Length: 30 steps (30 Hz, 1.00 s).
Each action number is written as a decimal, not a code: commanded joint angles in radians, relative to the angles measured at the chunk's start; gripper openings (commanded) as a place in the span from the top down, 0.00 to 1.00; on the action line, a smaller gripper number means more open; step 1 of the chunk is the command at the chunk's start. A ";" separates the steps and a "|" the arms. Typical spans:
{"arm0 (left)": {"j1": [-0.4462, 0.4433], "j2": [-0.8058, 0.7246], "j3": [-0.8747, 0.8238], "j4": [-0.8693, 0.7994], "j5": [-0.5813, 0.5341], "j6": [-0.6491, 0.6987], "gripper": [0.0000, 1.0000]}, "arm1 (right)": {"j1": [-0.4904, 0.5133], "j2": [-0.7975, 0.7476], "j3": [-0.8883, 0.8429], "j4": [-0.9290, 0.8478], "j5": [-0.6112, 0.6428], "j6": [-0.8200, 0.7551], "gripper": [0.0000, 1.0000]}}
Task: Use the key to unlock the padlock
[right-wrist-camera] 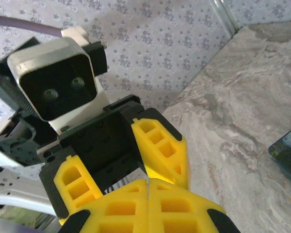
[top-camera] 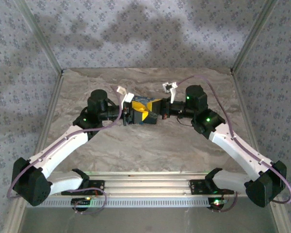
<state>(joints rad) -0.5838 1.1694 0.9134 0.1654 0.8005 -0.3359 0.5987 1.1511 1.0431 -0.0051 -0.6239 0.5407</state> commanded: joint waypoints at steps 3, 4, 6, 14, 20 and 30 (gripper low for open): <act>0.073 -0.004 -0.047 0.168 0.004 -0.283 0.56 | -0.011 0.005 -0.002 0.054 0.077 -0.006 1.00; 0.075 -0.003 -0.064 0.211 0.009 -0.319 0.57 | -0.013 0.011 -0.001 0.063 0.072 0.000 1.00; 0.074 -0.008 -0.091 0.279 0.007 -0.361 0.57 | -0.016 0.025 0.005 0.077 0.051 0.010 1.00; 0.075 0.028 -0.155 0.583 0.041 -0.523 0.62 | -0.016 0.045 0.006 0.126 0.011 0.043 1.00; 0.069 0.070 -0.154 0.692 0.050 -0.586 0.65 | -0.016 0.045 -0.001 0.150 0.000 0.057 1.00; 0.052 0.085 -0.148 0.685 0.069 -0.579 0.64 | -0.017 0.044 -0.007 0.169 0.006 0.073 1.00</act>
<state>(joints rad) -0.5205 1.2514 0.7574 0.8001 0.8349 -0.9108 0.5865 1.1999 1.0431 0.1295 -0.6064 0.5980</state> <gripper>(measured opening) 0.360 0.042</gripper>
